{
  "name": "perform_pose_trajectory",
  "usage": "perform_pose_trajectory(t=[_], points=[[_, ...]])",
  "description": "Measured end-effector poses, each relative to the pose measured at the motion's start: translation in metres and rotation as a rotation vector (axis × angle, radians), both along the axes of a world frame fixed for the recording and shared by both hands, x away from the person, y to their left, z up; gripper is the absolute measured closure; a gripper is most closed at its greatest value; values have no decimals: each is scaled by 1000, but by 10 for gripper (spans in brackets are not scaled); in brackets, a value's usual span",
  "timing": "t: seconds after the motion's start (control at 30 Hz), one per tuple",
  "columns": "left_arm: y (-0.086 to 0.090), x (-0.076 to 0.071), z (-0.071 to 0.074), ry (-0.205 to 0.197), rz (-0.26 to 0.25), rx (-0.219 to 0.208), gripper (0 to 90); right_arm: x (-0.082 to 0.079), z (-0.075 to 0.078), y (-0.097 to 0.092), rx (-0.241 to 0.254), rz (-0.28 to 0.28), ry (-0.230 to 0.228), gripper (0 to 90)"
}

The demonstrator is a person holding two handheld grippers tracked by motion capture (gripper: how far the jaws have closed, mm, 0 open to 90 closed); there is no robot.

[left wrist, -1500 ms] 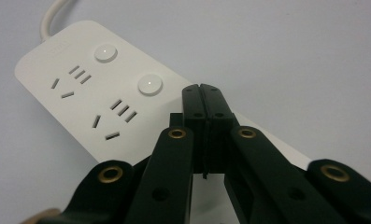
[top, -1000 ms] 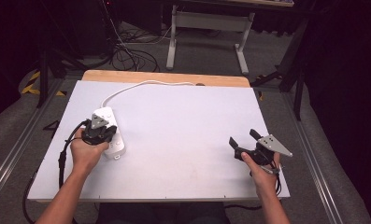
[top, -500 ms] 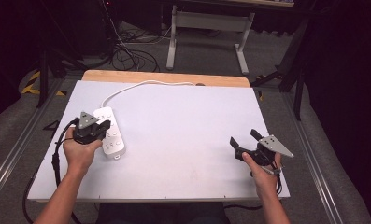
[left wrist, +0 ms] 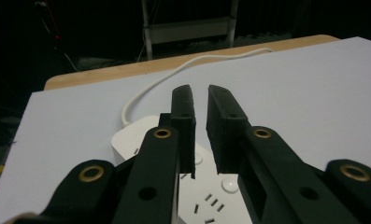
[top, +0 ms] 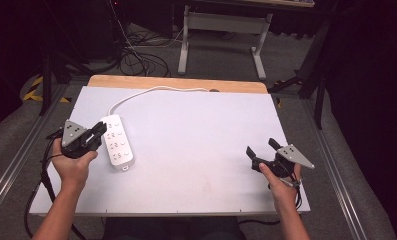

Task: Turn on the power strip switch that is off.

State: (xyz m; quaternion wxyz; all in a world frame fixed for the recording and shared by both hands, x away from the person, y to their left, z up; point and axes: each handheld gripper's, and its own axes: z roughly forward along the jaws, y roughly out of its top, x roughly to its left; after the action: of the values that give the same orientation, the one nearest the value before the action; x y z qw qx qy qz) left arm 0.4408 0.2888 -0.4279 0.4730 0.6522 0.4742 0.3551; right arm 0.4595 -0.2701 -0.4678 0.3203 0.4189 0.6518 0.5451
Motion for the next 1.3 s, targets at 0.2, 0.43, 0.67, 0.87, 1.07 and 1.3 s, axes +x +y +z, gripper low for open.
perform_pose_trajectory(t=[0.2, 0.43, 0.67, 0.87, 1.07, 1.3], points=[[3, -3, 2, -50, -2, -13, 704, 2, -1, 2, -4, 4, 10, 80], [4, -4, 3, -74, -14, -41, 575, 2, -1, 2, -5, 0, 13, 83], [4, -3, 4, -98, -5, -68, 443, 2, -1, 1, -6, -1, 14, 83], [3, -1, 6, -84, 127, -82, 186, 2, -2, 1, -6, -1, 15, 83], [5, -2, 6, -94, 146, -84, 88, 2, -2, 1, -14, 1, 19, 82], [5, -4, 7, -105, 138, -93, 67, 3, -2, 1, -9, 1, 23, 83]])
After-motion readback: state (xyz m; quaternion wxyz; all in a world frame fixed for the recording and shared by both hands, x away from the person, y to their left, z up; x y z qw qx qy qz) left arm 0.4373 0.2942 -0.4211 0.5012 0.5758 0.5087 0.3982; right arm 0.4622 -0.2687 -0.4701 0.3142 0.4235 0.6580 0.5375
